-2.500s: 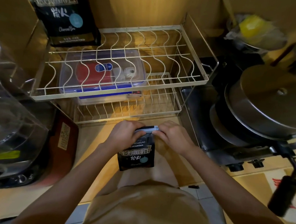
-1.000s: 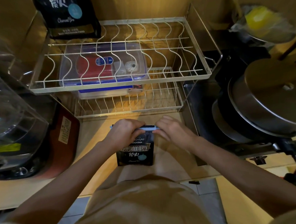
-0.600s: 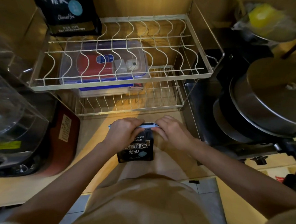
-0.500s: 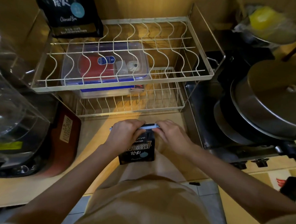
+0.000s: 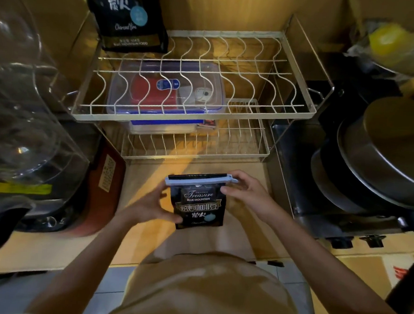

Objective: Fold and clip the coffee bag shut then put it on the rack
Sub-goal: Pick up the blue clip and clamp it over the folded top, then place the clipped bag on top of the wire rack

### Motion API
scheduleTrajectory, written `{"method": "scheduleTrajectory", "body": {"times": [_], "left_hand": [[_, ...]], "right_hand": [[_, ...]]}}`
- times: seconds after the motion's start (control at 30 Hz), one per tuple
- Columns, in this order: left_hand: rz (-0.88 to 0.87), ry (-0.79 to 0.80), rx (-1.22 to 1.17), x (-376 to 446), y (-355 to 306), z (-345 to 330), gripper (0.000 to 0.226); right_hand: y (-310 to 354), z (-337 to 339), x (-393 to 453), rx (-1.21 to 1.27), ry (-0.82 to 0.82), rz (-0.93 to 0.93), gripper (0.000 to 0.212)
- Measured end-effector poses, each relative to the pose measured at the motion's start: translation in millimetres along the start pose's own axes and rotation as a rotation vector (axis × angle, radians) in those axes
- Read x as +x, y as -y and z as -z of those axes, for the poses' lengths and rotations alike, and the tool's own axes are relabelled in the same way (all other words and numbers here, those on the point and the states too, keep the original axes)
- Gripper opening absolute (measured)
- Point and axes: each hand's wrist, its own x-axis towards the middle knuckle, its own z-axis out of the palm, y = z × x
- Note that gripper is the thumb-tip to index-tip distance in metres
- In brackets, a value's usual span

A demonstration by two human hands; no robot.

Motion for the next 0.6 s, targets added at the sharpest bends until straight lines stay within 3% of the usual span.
{"method": "scheduleTrajectory", "body": {"times": [0.07,0.17,0.23,0.37,0.6], "left_hand": [[-0.037,0.005,0.002,5,12,-17,0.085],[-0.078,-0.126,-0.088,12,16,-30,0.075],[-0.095,-0.15,-0.093,13,16,-31,0.073],[-0.106,-0.178,-0.081,11,14,-33,0.072],[-0.168,-0.178,-0.031,-7,-10,-19,0.07]], "right_hand": [[-4,-2,0,0.074,0.051,-0.094,0.053],[-17,-8,-1,-0.004,0.085,-0.18,0.094],[-28,-17,0,-0.052,0.124,-0.202,0.104],[-31,-28,-2,-0.018,0.11,-0.166,0.072],[-9,-18,-7,-0.059,0.1,-0.104,0.06]]}}
